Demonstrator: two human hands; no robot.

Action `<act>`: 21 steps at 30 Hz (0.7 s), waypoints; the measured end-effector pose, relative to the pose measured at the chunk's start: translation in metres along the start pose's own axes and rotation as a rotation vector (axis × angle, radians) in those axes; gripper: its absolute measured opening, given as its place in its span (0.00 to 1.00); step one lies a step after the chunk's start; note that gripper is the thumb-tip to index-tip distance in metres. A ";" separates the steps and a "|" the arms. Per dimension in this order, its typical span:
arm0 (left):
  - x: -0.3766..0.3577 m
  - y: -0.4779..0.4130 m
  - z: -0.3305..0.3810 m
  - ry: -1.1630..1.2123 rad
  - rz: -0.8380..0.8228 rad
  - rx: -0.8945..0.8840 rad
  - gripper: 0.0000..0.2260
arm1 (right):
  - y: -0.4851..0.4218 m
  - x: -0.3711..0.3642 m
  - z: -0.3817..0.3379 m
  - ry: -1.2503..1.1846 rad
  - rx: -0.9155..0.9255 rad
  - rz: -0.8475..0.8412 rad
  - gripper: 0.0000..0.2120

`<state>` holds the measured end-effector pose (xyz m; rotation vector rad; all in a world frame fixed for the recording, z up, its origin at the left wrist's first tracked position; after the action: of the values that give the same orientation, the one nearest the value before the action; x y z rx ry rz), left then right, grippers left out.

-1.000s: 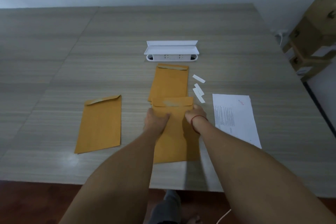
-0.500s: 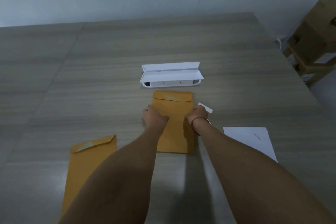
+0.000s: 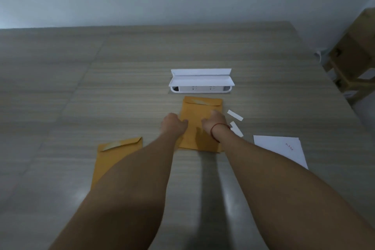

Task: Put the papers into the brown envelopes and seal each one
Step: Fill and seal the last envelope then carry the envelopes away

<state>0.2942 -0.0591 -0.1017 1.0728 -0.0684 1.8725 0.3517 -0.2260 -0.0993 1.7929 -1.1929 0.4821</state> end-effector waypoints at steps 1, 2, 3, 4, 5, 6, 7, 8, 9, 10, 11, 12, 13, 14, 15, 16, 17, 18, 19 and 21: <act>0.011 0.012 -0.006 -0.024 0.009 -0.006 0.23 | 0.013 -0.003 -0.008 0.009 0.032 -0.012 0.26; 0.023 0.024 -0.015 -0.056 0.021 -0.015 0.24 | 0.025 -0.007 -0.017 0.018 0.062 -0.025 0.27; 0.036 0.035 -0.027 -0.086 0.036 -0.006 0.24 | 0.038 -0.014 -0.026 0.032 0.094 -0.041 0.26; 0.050 0.045 -0.043 -0.109 0.060 0.014 0.25 | 0.051 -0.023 -0.035 0.051 0.125 -0.064 0.25; 0.063 0.055 -0.060 -0.116 0.080 0.043 0.25 | 0.064 -0.034 -0.045 0.070 0.154 -0.087 0.24; 0.077 0.065 -0.076 -0.111 0.100 0.065 0.25 | 0.076 -0.046 -0.055 0.082 0.176 -0.111 0.23; 0.089 0.073 -0.094 -0.096 0.118 0.092 0.25 | 0.086 -0.059 -0.065 0.092 0.199 -0.127 0.22; 0.096 0.078 -0.105 -0.091 0.127 0.110 0.24 | 0.091 -0.069 -0.069 0.097 0.205 -0.139 0.22; 0.106 0.084 -0.121 -0.090 0.143 0.139 0.24 | 0.100 -0.084 -0.077 0.107 0.222 -0.155 0.22; 0.116 0.091 -0.136 -0.093 0.160 0.161 0.24 | 0.107 -0.099 -0.085 0.114 0.233 -0.172 0.23; 0.123 0.095 -0.149 -0.096 0.174 0.176 0.24 | 0.113 -0.113 -0.091 0.123 0.244 -0.186 0.23; 0.131 0.098 -0.161 -0.100 0.184 0.190 0.24 | 0.118 -0.128 -0.097 0.133 0.253 -0.205 0.23; 0.136 0.100 -0.176 -0.099 0.185 0.211 0.25 | 0.123 -0.144 -0.103 0.151 0.262 -0.223 0.23; 0.140 0.100 -0.189 -0.098 0.180 0.226 0.25 | 0.127 -0.158 -0.107 0.169 0.262 -0.237 0.23; 0.142 0.099 -0.202 -0.091 0.172 0.243 0.24 | 0.128 -0.170 -0.109 0.183 0.254 -0.247 0.23; 0.143 0.097 -0.216 -0.081 0.162 0.261 0.22 | 0.129 -0.183 -0.110 0.195 0.238 -0.259 0.24; 0.143 0.095 -0.226 -0.069 0.154 0.278 0.21 | 0.129 -0.192 -0.110 0.207 0.221 -0.262 0.24; 0.145 0.090 -0.237 -0.059 0.149 0.292 0.19 | 0.127 -0.202 -0.111 0.211 0.194 -0.262 0.24; 0.145 0.086 -0.247 -0.046 0.141 0.308 0.19 | 0.125 -0.210 -0.110 0.212 0.163 -0.257 0.23; 0.144 0.079 -0.262 -0.002 0.141 0.341 0.20 | 0.121 -0.220 -0.106 0.216 0.104 -0.234 0.20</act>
<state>0.0420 0.1170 -0.1331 1.3286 0.1848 2.0581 0.1610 -0.0372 -0.1460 1.8870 -0.8113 0.5916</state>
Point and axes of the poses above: each hand's wrist, its own y-axis away from the middle knuckle, its own x-axis out of the back of the hand, z = x × y, the point moved 10 cm from there along -y, towards the middle knuckle, and after that the axes turned 6 degrees about y, right-handed, at the moved point
